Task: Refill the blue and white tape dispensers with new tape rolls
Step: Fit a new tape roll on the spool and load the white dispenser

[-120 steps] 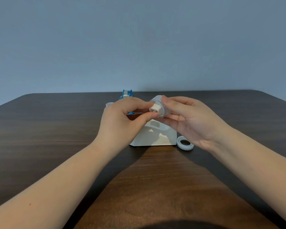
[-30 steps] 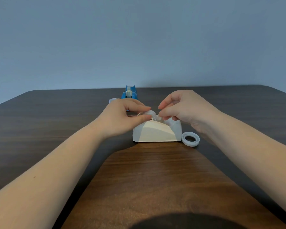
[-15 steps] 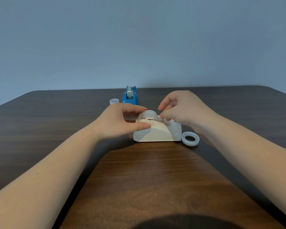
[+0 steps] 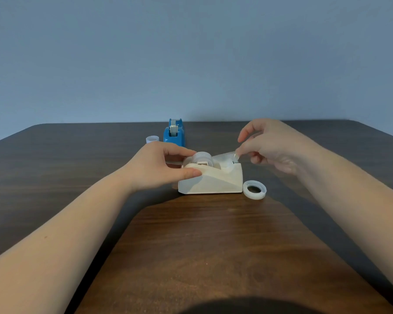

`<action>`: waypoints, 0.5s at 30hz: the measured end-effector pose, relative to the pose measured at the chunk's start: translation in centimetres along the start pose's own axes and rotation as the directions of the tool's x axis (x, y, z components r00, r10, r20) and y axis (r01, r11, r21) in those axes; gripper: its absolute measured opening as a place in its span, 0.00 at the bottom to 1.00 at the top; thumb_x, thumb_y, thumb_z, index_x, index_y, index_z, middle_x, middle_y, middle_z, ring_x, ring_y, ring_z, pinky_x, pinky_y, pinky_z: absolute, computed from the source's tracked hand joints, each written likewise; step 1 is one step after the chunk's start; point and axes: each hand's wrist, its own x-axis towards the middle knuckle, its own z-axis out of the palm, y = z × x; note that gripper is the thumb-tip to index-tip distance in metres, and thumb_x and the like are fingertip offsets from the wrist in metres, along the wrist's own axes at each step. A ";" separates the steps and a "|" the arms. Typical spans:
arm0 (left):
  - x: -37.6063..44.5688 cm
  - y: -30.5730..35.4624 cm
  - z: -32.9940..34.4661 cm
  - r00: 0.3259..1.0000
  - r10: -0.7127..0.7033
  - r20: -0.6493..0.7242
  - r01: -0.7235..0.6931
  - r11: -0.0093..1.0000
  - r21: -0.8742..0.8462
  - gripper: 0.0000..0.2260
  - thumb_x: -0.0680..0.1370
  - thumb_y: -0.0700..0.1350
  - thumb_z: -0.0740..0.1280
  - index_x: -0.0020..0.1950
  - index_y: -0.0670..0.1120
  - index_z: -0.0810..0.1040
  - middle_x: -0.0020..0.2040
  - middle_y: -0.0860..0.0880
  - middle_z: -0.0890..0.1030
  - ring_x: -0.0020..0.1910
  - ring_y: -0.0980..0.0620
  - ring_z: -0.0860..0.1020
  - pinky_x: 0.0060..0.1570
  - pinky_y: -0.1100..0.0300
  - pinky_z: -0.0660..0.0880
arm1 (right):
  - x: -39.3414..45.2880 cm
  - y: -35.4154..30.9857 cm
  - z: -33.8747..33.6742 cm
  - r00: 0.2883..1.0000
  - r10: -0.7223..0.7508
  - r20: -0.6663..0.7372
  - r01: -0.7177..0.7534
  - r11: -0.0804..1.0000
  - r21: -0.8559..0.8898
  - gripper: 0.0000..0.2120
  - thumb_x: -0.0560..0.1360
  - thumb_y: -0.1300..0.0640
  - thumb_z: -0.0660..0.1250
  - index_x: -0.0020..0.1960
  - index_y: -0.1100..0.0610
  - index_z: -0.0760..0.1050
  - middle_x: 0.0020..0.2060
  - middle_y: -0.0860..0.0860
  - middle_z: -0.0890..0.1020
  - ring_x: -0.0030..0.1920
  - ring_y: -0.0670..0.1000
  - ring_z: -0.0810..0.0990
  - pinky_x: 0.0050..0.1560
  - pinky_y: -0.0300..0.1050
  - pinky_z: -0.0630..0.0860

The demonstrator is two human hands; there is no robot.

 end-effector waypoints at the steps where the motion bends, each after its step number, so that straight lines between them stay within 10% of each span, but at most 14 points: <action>1: 0.0 0.0 0.0 1.000 0.000 -0.001 0.000 1.000 -0.003 0.16 0.68 0.49 0.75 0.55 0.56 0.80 0.45 0.67 0.78 0.43 0.74 0.77 0.42 0.81 0.71 | 0.0 0.1 -0.4 1.000 0.016 0.007 -0.016 0.999 0.036 0.11 0.67 0.71 0.69 0.40 0.56 0.73 0.33 0.55 0.76 0.26 0.49 0.69 0.28 0.39 0.69; 7: 0.0 -0.1 0.0 1.000 0.024 0.003 -0.024 1.000 0.009 0.17 0.69 0.49 0.74 0.57 0.53 0.80 0.46 0.67 0.78 0.43 0.78 0.75 0.41 0.82 0.69 | 0.3 1.0 -2.3 0.997 0.057 0.044 -0.060 0.996 0.067 0.12 0.69 0.74 0.66 0.41 0.57 0.72 0.38 0.59 0.74 0.28 0.48 0.66 0.21 0.35 0.65; 15: 0.1 -0.3 -0.1 1.000 0.027 0.003 -0.027 1.000 0.013 0.16 0.68 0.50 0.74 0.56 0.56 0.80 0.48 0.66 0.79 0.50 0.71 0.77 0.45 0.81 0.71 | 0.8 2.7 -2.3 0.998 -0.039 0.046 0.050 0.963 -0.264 0.09 0.68 0.66 0.68 0.44 0.55 0.74 0.43 0.60 0.81 0.37 0.54 0.72 0.36 0.46 0.69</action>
